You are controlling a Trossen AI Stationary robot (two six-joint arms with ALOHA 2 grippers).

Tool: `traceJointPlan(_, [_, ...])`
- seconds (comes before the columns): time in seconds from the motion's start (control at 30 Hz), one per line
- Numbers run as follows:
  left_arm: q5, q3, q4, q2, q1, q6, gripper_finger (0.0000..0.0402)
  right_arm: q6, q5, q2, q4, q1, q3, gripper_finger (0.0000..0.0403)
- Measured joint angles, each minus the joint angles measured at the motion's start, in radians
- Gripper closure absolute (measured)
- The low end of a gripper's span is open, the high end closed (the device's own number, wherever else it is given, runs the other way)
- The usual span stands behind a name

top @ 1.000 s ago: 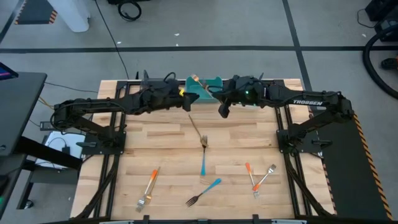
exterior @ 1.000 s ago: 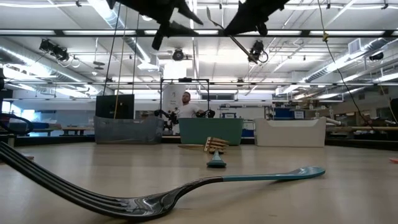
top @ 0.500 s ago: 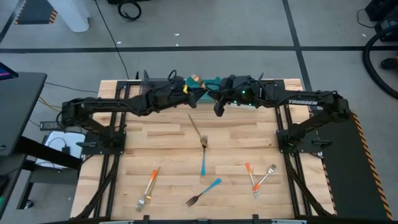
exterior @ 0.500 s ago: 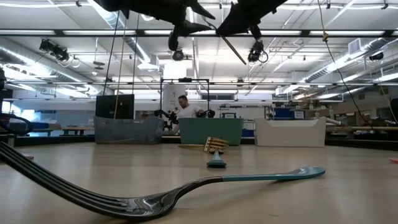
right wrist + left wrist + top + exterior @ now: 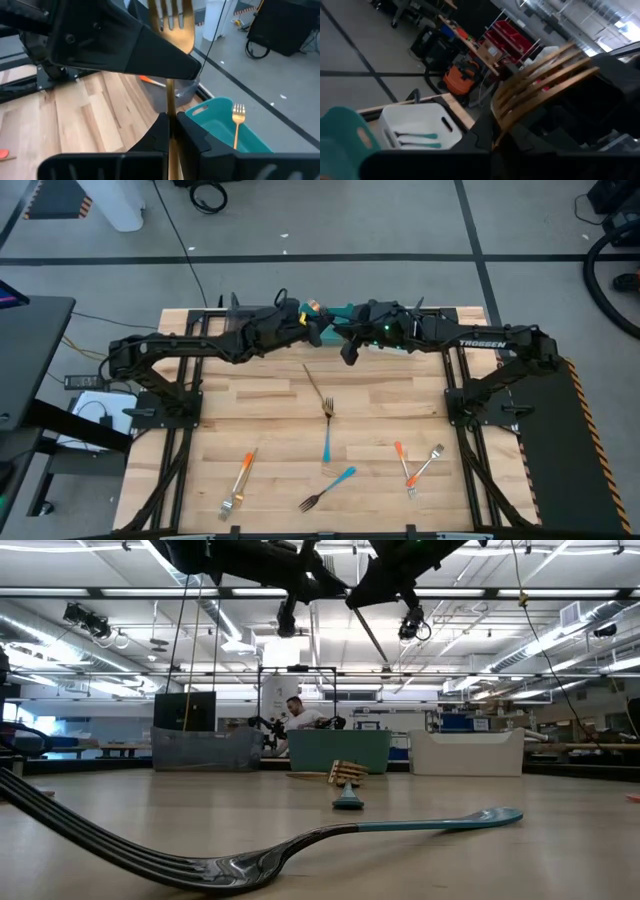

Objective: Sort silverware by color (type)
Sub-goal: Put the top right gold fork into the green bin

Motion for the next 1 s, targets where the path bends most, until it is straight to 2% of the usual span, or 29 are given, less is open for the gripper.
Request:
traceJointPlan(0.2, [0.005,0.000,0.028,0.006,0.040,0.039,0.0386,0.007,0.015,-0.001,0.017,-0.029,0.001,0.0353])
traceJointPlan(0.5, [-0.077,-0.003,0.032,0.035,0.167,0.018,0.0387,0.000,0.170,-0.043,0.022,-0.091,0.002,0.0311])
traceJointPlan(0.73, [-0.130,-0.002,0.032,0.171,0.227,-0.169,0.0387,-0.001,0.170,-0.066,0.031,-0.137,0.002,0.0311])
traceJointPlan(1.0, [-0.099,-0.003,0.129,0.366,0.240,-0.449,0.0377,-0.003,0.169,-0.062,0.022,-0.148,0.002,0.0311])
